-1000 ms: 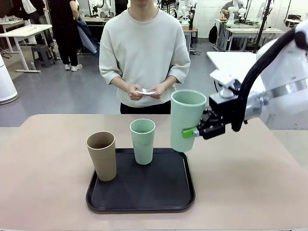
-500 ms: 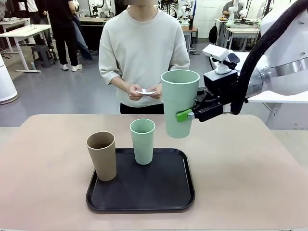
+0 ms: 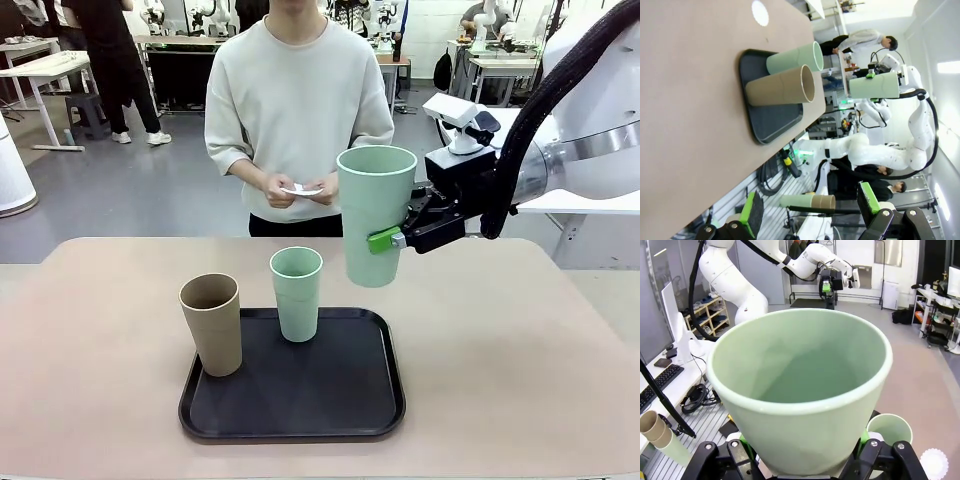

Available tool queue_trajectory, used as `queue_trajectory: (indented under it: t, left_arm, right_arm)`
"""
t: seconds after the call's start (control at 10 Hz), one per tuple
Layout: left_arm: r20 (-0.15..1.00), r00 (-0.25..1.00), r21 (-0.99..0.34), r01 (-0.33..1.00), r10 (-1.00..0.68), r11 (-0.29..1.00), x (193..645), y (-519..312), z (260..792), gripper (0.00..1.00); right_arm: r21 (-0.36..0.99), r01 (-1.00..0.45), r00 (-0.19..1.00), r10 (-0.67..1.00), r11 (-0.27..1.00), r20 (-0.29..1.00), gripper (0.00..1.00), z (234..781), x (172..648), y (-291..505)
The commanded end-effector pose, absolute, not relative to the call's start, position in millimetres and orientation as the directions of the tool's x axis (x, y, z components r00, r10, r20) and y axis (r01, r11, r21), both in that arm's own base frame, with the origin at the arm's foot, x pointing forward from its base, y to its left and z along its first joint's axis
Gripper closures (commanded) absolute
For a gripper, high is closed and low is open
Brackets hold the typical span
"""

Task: Place coasters on the table and set cups on them.
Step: Pick up one Reusable plastic cup and place it on a coaster set by the human.

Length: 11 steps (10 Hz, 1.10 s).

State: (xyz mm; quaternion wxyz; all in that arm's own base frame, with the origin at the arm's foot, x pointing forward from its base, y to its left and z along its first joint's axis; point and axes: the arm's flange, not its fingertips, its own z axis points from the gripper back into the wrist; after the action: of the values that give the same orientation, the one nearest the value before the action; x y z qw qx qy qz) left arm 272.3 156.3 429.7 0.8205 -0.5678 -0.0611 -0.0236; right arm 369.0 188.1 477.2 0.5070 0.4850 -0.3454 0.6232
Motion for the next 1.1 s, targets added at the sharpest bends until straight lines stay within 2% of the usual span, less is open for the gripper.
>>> queue_trajectory:
  t: [0.0,0.1,0.4,0.7,1.0]
  left_arm:
    - [0.131,0.990,-0.933,0.109,0.042,0.344,272,157,431,0.00]
    - [0.131,0.990,-0.933,0.109,0.042,0.344,272,157,431,0.00]
    - [0.131,0.990,-0.933,0.109,0.042,0.344,272,157,431,0.00]
    - [0.131,0.990,-0.933,0.109,0.042,0.344,272,157,431,0.00]
    - [0.131,0.990,-0.933,0.109,0.042,0.344,272,157,431,0.00]
  right_arm:
    - [0.054,-0.966,-0.022,0.289,-0.252,0.957,0.74,476,368,186]
    - [0.061,-0.967,-0.015,0.297,-0.247,0.955,0.15,477,369,188]
    - [0.039,-0.976,-0.018,0.263,-0.212,0.965,0.15,496,418,204]
    - [0.108,-0.970,0.043,0.282,-0.219,0.959,0.15,511,471,236]
    - [0.066,-0.973,0.003,0.271,-0.222,0.963,0.15,506,519,276]
